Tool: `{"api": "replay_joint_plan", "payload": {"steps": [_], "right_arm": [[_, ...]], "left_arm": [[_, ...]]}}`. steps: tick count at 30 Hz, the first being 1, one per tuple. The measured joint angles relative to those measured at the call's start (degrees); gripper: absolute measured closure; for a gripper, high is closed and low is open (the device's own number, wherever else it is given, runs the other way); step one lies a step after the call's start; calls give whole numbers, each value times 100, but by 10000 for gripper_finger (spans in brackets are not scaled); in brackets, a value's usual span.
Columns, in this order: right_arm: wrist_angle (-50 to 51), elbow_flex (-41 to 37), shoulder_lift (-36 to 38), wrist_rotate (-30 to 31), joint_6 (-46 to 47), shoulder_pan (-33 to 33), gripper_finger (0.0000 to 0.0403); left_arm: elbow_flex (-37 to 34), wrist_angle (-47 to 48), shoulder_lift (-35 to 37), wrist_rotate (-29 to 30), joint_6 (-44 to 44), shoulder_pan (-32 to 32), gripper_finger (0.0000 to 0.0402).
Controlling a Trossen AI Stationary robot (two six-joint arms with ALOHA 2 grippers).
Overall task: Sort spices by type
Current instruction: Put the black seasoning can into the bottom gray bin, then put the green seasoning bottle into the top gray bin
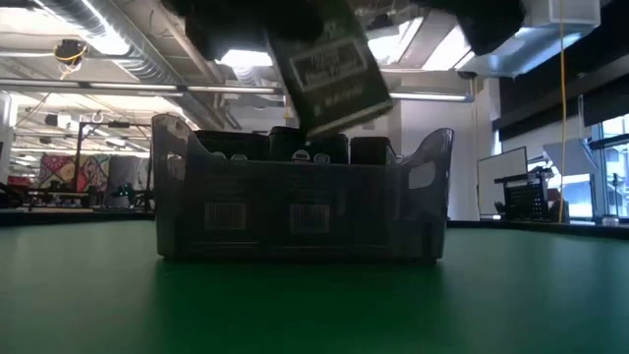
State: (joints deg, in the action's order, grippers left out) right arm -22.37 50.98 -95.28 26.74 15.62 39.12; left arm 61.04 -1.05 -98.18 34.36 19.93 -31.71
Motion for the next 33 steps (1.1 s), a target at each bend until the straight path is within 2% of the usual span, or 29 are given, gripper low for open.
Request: {"api": "replay_joint_plan", "payload": {"steps": [8, 13, 20, 23, 28, 33], "right_arm": [[167, 0, 0, 23, -3, -3, 162], [299, -1, 0, 62, 10, -14, 162], [337, -3, 0, 61, 13, -14, 162], [340, -4, -2, 61, 13, -14, 162], [287, -4, -5, 61, 47, -14, 161], [511, 86, 30, 54, 30, -13, 161]], "left_arm": [[4, -194, -382, 72, -120, 281, 268], [4, -285, -694, -276, -48, 415, 267], [13, -350, -838, -330, -37, 500, 261], [13, -355, -838, -346, -119, 518, 242], [13, -471, -844, -388, -183, 519, 185], [9, -198, -400, -456, -118, 410, 150]]}}
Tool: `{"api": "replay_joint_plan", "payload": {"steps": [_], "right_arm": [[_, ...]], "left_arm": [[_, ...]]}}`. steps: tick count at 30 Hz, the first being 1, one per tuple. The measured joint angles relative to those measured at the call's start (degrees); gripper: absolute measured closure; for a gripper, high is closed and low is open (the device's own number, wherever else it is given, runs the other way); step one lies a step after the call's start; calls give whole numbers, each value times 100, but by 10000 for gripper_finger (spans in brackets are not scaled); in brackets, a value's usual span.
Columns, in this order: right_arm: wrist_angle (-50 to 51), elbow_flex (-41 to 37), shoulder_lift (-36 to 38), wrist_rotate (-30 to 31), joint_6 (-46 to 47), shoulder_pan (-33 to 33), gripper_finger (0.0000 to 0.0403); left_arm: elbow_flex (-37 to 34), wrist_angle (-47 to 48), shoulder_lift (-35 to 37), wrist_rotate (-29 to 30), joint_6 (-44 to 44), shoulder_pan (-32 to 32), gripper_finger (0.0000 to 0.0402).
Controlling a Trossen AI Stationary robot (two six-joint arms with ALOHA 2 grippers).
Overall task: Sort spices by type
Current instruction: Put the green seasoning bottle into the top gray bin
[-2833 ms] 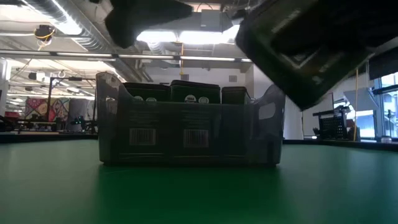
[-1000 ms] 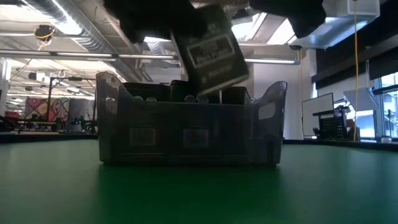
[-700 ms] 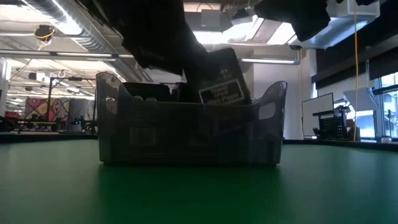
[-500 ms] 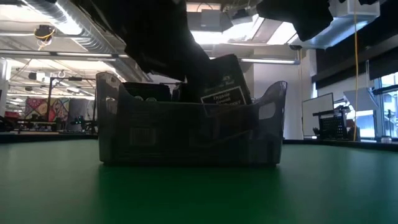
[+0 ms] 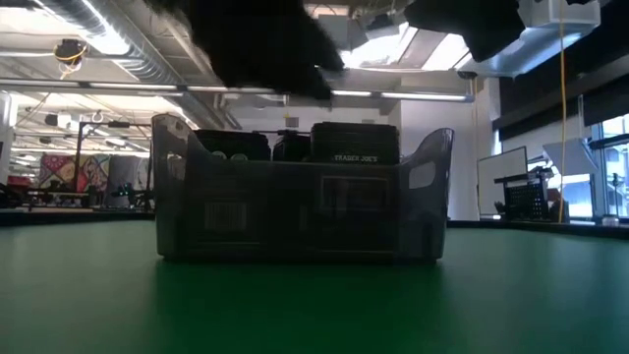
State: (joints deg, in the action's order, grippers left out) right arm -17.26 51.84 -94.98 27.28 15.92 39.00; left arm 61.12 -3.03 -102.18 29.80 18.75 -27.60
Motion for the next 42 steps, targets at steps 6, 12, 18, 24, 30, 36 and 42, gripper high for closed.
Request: {"api": "replay_joint_plan", "payload": {"steps": [6, 12, 18, 24, 30, 36, 42], "right_arm": [[1508, 456, 474, -146, 144, 289, 162], [3137, 897, 852, -634, 1056, 727, 162], [4326, 1381, 911, -1556, 2481, 861, 161], [4354, 1437, 911, -1932, 2360, 265, 119], [4754, 1435, 900, -2785, 2319, -87, 47], [5902, 1435, 967, -3251, 3494, 498, 29], [6934, 1433, 975, -2946, 4819, 1389, 41]], "left_arm": [[2, 305, 510, -2, 180, -300, 149], [7, 263, 460, 31, 64, -593, 153], [7, 92, 273, 144, 216, -701, 153], [6, 19, 259, 157, 241, -690, 153], [7, -45, 259, 157, 254, -690, 154], [4, -61, 259, 155, 341, -655, 154], [4, -65, 259, 160, 366, -555, 154]]}}
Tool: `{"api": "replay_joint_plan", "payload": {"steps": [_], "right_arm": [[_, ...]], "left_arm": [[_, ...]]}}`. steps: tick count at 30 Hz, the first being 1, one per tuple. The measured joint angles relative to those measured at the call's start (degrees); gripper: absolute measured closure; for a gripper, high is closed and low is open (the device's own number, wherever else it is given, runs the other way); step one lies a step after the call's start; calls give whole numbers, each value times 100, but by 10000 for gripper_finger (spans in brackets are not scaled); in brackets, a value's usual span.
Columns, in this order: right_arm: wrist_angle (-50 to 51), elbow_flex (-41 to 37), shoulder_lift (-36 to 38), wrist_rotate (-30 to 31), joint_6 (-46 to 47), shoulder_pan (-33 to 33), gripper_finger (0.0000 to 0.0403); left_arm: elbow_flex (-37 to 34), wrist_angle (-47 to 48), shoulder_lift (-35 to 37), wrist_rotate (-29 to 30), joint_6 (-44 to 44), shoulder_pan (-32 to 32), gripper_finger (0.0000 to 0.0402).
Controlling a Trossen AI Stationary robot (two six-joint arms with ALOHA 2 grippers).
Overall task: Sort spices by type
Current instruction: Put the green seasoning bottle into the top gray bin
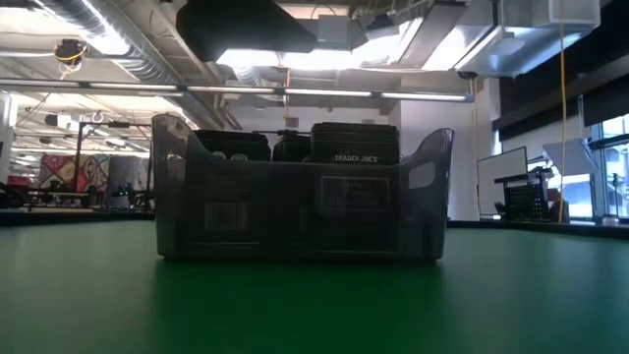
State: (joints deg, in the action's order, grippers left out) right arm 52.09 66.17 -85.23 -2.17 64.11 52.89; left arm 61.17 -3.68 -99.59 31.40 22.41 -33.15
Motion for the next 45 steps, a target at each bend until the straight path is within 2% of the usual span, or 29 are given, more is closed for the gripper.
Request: {"api": "replay_joint_plan", "payload": {"steps": [8, 17, 23, 31, 34, 38, 41, 42, 45], "right_arm": [[493, 0, 0, 380, 1375, 982, 55], [491, -27, -4, 824, 2444, 1696, 56], [486, -303, -12, 873, 2913, 1851, 56], [91, -663, -15, 911, 2890, 1836, 60], [-48, -746, -15, 873, 2903, 1836, 88], [-133, -776, -14, 910, 2907, 1834, 156], [-55, -763, -2, 1031, 2889, 1728, 173], [-45, -759, 8, 1066, 2867, 1681, 200], [-180, -768, 55, 1048, 2650, 1442, 201]], "left_arm": [[0, 2, 0, 0, 71, 191, 154], [0, 2, 0, 0, 123, 248, 154], [0, 2, 0, -2, 125, 249, 154], [0, 4, 0, -2, 125, 246, 153], [-2, 4, 0, -2, 125, 246, 153], [-2, 34, 10, -2, -43, 239, 153], [-2, 48, 42, -4, -170, 239, 153], [-2, 101, 69, -6, -206, 239, 153], [-2, 375, 243, -4, -251, 241, 153]]}}
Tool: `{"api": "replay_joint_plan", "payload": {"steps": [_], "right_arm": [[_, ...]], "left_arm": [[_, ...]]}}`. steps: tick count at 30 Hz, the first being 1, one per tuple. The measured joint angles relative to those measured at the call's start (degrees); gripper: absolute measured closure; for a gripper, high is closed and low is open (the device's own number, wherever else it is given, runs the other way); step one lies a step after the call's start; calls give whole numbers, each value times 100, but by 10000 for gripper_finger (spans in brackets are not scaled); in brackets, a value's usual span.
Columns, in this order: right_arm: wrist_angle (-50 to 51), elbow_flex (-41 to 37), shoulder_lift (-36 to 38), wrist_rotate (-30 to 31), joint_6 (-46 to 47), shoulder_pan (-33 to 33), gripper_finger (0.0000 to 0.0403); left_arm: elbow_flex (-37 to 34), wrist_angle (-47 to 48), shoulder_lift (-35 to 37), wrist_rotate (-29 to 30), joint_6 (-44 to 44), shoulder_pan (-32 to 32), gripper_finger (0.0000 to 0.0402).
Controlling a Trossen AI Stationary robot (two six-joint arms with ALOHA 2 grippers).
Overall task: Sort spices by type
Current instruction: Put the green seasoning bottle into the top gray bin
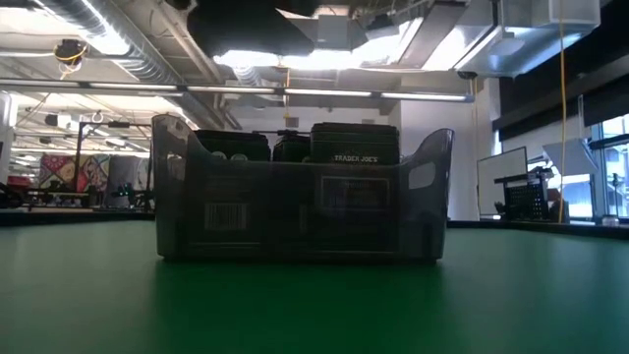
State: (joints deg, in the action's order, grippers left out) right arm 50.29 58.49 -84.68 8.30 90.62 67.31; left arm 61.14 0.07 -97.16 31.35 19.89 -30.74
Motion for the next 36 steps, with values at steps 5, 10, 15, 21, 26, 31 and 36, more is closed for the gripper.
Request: {"api": "replay_joint_plan", "payload": {"steps": [5, 10, 15, 21, 26, 31, 36], "right_arm": [[81, 316, 138, 440, -1111, -697, 201], [136, 616, 256, 833, -2773, -1656, 201], [240, 1016, 284, 1010, -4748, -2817, 201], [181, 1638, 284, 1015, -7136, -4448, 201], [-255, 2118, 284, 1013, -8776, -5751, 201], [-798, 2223, 230, 486, -10006, -6977, 201], [-1336, 2221, -154, -125, -10651, -7913, 201]], "left_arm": [[-1, 693, 531, 2, -56, -2, 153], [0, 1589, 1096, 22, -221, -20, 154], [-35, 2114, 1617, 73, -657, -165, 170], [-760, 1957, 2412, 139, -1032, -262, 194], [-1793, 1092, 3203, 373, -1018, -242, 199], [-2782, -199, 3704, 478, -984, -145, 199], [-3325, -944, 3790, 579, -1300, 117, 199]]}}
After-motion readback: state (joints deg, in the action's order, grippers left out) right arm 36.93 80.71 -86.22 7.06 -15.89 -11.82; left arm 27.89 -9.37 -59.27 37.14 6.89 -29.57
